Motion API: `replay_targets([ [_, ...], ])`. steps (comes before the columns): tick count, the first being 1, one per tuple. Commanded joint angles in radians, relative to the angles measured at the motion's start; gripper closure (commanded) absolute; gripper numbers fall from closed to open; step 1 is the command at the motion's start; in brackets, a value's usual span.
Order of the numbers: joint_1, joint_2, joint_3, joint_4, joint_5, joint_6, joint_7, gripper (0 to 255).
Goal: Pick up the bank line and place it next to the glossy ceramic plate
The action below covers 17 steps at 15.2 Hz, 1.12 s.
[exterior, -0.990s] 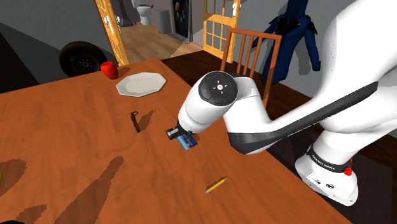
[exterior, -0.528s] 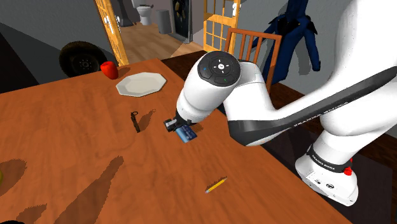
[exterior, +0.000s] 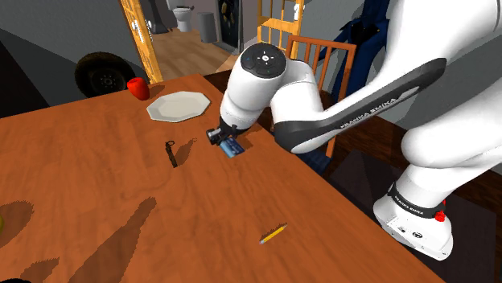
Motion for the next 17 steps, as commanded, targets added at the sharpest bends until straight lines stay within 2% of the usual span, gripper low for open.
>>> replay_targets([
  [1, -0.106, 0.043, 0.054, 0.023, -0.05, 0.015, -0.012, 255],
  [3, -0.25, 0.086, 0.152, 0.05, -0.102, 0.025, -0.019, 255],
  [5, -0.45, 0.098, 0.306, 0.077, -0.103, 0.043, -0.06, 255],
  [7, -0.632, 0.072, 0.439, 0.104, -0.041, 0.073, -0.143, 255],
  [9, -0.779, 0.035, 0.539, 0.135, 0.044, 0.1, -0.241, 255],
  [13, -1.033, -0.036, 0.709, 0.215, 0.205, 0.13, -0.429, 255],
  [17, -1.258, -0.107, 0.855, 0.319, 0.345, 0.133, -0.595, 255],
])
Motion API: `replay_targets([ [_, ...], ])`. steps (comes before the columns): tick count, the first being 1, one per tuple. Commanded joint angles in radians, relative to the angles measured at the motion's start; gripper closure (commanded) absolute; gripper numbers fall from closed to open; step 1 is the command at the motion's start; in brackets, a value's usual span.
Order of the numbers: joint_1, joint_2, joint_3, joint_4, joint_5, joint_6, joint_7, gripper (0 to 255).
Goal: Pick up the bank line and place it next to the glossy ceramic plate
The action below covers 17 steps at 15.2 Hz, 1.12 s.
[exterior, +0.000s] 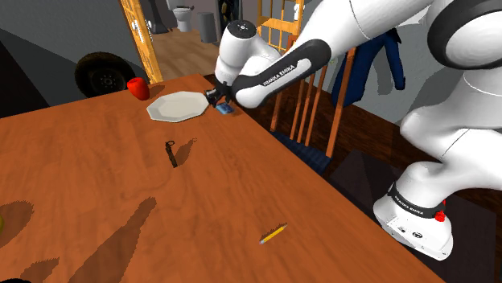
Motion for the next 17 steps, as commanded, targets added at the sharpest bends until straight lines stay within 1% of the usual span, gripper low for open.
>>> replay_targets([
  [1, -0.109, -0.035, 0.069, 0.056, 0.068, -0.003, -0.082, 255],
  [5, -0.301, -0.115, 0.184, 0.19, 0.177, -0.027, -0.217, 255],
  [9, -0.469, -0.207, 0.275, 0.35, 0.264, -0.071, -0.324, 255],
  [17, -0.493, -0.258, 0.31, 0.318, 0.294, 0.009, -0.332, 255],
])
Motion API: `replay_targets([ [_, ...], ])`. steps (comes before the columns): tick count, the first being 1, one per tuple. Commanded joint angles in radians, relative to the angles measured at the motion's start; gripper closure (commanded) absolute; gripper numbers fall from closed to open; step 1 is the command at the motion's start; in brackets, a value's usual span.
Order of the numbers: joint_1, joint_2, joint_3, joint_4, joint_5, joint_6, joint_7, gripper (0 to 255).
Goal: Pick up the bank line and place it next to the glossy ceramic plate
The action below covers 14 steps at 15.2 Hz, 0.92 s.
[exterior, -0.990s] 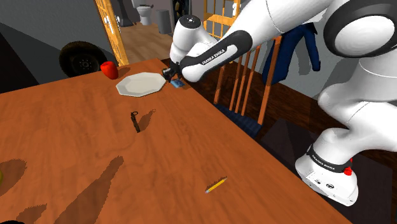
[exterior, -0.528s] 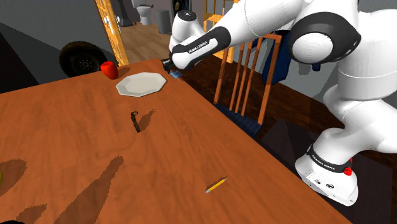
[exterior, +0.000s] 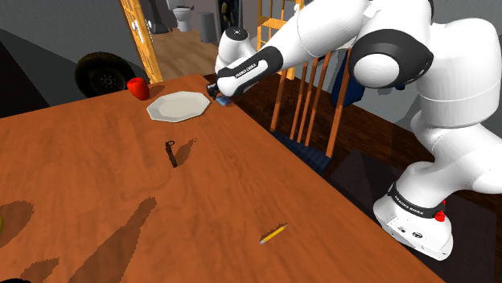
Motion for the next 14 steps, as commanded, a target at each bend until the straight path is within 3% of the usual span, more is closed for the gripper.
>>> replay_targets([
  [1, -0.007, -0.014, 0.01, -0.007, 0.008, 0.021, -0.002, 255],
  [6, -0.024, -0.048, 0.034, -0.017, 0.027, 0.065, -0.007, 255],
  [14, -0.024, -0.048, 0.034, -0.017, 0.026, 0.065, -0.007, 255],
])
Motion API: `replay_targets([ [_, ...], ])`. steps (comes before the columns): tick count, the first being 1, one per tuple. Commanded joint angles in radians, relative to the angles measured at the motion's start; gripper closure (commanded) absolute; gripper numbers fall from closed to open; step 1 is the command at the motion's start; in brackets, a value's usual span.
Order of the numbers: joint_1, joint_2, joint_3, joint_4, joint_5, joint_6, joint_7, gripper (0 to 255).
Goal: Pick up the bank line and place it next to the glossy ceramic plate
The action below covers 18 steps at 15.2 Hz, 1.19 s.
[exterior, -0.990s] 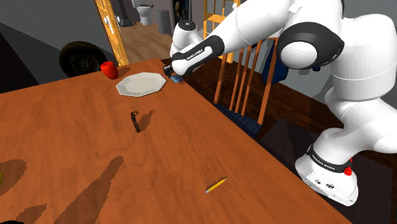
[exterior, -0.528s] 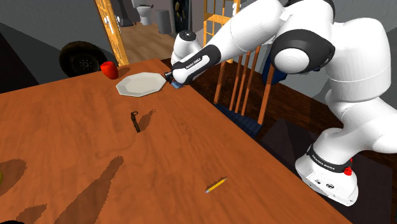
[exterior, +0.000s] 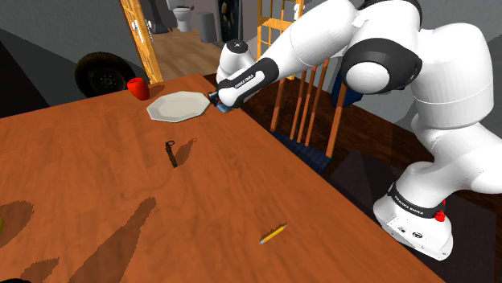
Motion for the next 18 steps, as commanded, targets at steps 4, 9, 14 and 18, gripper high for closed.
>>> replay_targets([
  [4, 0.0, 0.0, 0.0, 0.0, 0.0, 0.0, 0.0, 0],
  [9, 0.088, 0.096, -0.071, -0.078, -0.048, -0.026, 0.031, 0],
  [14, 0.112, 0.121, -0.091, -0.096, -0.064, -0.035, 0.041, 0],
  [18, 0.112, 0.121, -0.091, -0.096, -0.064, -0.035, 0.041, 0],
])
